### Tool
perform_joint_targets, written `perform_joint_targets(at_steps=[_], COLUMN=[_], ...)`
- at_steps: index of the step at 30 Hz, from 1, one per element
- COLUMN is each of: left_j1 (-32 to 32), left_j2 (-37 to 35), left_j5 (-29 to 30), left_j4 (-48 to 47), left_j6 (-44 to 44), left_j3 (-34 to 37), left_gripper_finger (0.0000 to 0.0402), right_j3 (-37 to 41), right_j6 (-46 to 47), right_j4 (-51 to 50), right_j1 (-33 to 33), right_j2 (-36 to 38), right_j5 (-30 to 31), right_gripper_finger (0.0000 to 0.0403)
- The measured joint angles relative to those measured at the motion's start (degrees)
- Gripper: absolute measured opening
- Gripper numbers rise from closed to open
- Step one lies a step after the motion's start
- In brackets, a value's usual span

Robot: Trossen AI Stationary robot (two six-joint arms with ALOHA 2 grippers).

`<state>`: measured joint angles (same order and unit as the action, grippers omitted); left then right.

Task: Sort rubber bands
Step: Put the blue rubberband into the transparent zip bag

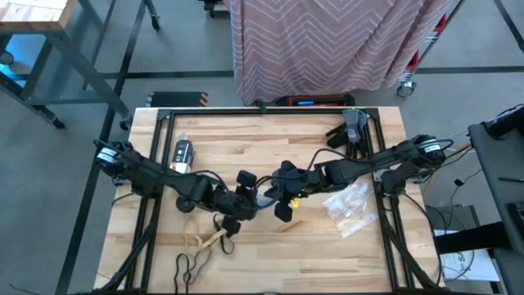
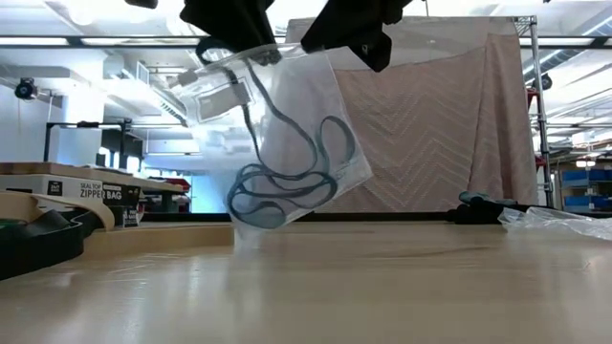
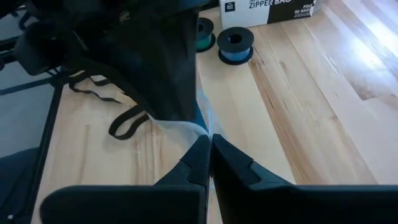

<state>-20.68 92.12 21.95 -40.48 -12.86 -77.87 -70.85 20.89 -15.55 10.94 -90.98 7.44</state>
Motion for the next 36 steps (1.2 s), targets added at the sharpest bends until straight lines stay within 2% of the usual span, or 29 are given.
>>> perform_joint_targets(at_steps=[8, 15, 19, 24, 29, 36], left_j1=[-0.01, -0.19, -0.68, -0.65, -0.64, -0.45], left_j2=[-4.50, -12.27, -15.44, -18.24, -18.62, -15.99], left_j5=[0.20, -0.53, -0.47, -0.46, -0.45, -0.01], left_j4=[-3.09, -12.97, -17.06, -12.16, -2.51, 10.09], left_j6=[2.84, 15.30, 21.92, 24.52, 22.79, 15.09], left_j3=[0.00, 0.00, 1.44, 8.30, 13.85, 16.90], left_gripper_finger=[0.0181, 0.0214, 0.0206, 0.0174, 0.0132, 0.0091], right_j3=[0.00, 0.00, 0.00, 0.00, 0.00, 0.00], right_j6=[-0.57, -0.90, -1.37, -1.41, -1.41, -1.41], right_j4=[-0.19, -0.42, -0.40, -0.20, -0.20, -0.17], right_j1=[0.00, 0.00, 0.00, 0.00, 0.00, 0.00], right_j2=[0.00, 0.00, 0.00, 0.00, 0.00, 0.00], right_j5=[0.02, 0.03, 0.03, 0.03, 0.03, 0.03], right_gripper_finger=[0.0000, 0.0000, 0.0000, 0.0000, 0.0000, 0.0000])
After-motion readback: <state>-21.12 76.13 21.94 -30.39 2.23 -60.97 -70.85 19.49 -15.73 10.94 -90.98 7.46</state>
